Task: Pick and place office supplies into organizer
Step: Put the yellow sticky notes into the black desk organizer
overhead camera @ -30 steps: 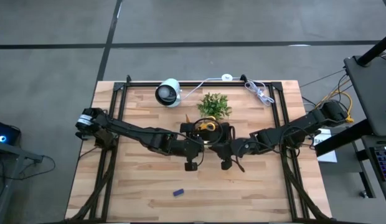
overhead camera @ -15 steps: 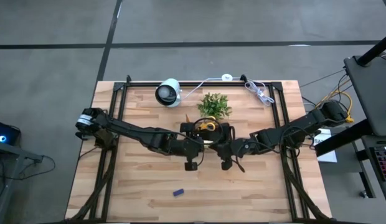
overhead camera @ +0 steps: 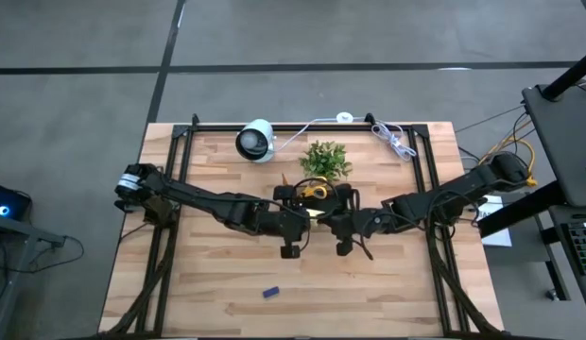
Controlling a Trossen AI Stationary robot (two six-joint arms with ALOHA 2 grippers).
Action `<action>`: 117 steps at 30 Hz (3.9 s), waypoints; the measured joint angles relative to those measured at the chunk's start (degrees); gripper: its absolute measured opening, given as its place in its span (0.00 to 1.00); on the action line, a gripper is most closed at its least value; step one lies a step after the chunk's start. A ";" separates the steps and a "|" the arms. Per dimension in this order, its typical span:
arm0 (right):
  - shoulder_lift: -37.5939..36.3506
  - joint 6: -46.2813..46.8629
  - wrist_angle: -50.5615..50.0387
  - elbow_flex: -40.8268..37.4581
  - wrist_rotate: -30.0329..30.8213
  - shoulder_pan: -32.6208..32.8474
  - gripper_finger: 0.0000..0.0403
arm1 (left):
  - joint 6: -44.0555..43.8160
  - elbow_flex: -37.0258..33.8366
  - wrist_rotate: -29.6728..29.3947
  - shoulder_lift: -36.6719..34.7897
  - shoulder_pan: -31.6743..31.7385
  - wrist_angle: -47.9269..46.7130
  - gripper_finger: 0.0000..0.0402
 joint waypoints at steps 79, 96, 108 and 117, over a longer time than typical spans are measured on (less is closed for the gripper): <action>28.05 63.13 -52.41 16.92 25.39 6.02 0.02 | -0.52 -3.61 -17.31 -29.18 0.68 -16.82 0.38; 27.99 61.56 -52.63 16.72 21.95 3.00 0.02 | -0.53 -3.61 -16.92 -29.07 0.66 -16.98 0.38; 27.96 61.61 -51.55 17.69 18.74 2.61 0.09 | -0.55 -3.66 -16.92 -29.00 0.66 -16.96 0.38; 27.73 61.62 -51.21 18.40 19.16 2.21 0.22 | -0.55 -4.25 -16.92 -29.00 0.68 -16.95 0.38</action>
